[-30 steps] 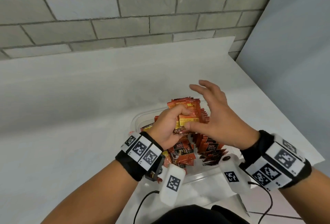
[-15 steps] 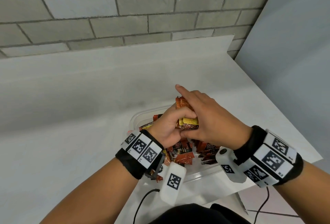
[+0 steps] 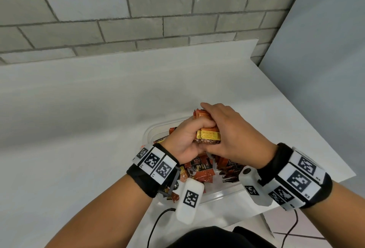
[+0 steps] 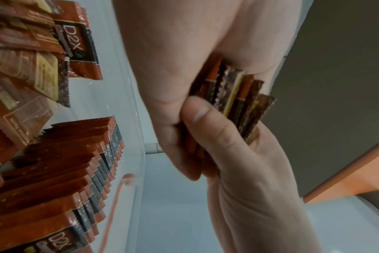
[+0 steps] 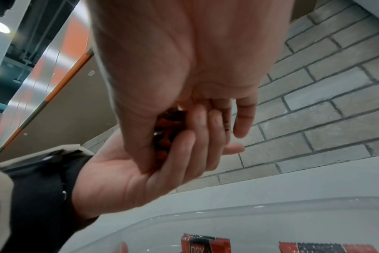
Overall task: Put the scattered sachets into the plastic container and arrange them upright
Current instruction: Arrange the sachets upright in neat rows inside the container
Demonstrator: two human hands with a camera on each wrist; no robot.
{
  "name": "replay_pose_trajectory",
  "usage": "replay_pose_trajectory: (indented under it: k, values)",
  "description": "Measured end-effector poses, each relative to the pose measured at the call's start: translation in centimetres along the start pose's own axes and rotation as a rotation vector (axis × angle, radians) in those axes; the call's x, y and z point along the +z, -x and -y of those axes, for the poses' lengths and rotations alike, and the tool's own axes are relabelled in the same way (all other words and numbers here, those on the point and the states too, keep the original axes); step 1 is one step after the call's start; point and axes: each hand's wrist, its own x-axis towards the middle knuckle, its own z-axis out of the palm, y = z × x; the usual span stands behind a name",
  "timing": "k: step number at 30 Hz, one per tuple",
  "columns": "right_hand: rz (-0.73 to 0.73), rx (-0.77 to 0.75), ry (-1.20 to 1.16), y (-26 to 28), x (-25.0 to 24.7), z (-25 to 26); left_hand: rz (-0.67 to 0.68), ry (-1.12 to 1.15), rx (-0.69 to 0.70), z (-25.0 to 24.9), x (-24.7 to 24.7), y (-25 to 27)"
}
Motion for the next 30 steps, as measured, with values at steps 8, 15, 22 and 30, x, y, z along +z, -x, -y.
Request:
replay_pose_trajectory:
  k: [8,15,22,30]
  values:
    - [-0.067,0.217,-0.351,0.6,-2.2,-2.0,0.046,0.013,-0.003,0.5,-1.3,0.0]
    - [-0.156,0.288,-0.649,0.6,-2.1,-3.1,0.040,0.028,-0.029,0.9,-1.6,-0.6]
    - [-0.285,0.128,-0.399,1.6,-1.4,-2.3,-0.059,0.169,0.015,0.7,-1.8,-0.8]
    - [-0.140,0.323,-0.389,1.3,-2.2,-1.7,-0.078,0.131,0.061,0.9,-1.8,-1.0]
